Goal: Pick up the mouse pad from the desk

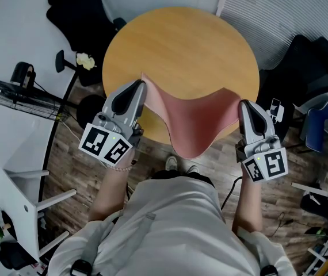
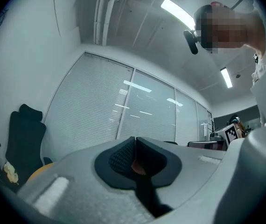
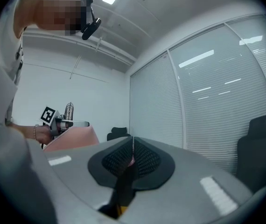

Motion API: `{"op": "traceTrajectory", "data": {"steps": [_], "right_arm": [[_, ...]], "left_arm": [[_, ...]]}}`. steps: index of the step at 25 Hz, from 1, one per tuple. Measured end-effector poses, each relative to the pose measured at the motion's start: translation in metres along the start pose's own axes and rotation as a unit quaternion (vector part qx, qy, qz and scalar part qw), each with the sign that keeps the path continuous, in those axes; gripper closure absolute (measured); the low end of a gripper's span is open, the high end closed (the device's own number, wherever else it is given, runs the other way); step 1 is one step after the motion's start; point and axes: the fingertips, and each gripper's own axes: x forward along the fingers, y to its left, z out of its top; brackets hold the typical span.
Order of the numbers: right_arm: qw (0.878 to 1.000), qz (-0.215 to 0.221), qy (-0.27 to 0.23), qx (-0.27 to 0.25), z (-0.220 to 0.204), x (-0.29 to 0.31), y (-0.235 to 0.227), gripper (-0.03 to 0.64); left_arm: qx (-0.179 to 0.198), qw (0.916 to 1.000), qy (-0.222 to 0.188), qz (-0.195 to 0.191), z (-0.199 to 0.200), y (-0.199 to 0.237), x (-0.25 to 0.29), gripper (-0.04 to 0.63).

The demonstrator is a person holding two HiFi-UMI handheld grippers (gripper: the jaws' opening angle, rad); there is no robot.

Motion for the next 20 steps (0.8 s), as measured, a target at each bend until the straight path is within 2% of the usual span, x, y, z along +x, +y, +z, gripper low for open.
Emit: {"op": "traceTrajectory", "data": {"steps": [11, 20], "right_arm": [[1.0, 0.002, -0.007, -0.016, 0.014, -0.003, 0.007, 0.606], [1.0, 0.001, -0.005, -0.019, 0.015, -0.004, 0.009, 0.606]], "left_arm": [[0.008, 0.9998, -0.012, -0.01, 0.019, -0.01, 0.001, 0.583], [0.012, 0.9999, -0.002, -0.009, 0.014, -0.011, -0.002, 0.583]]}}
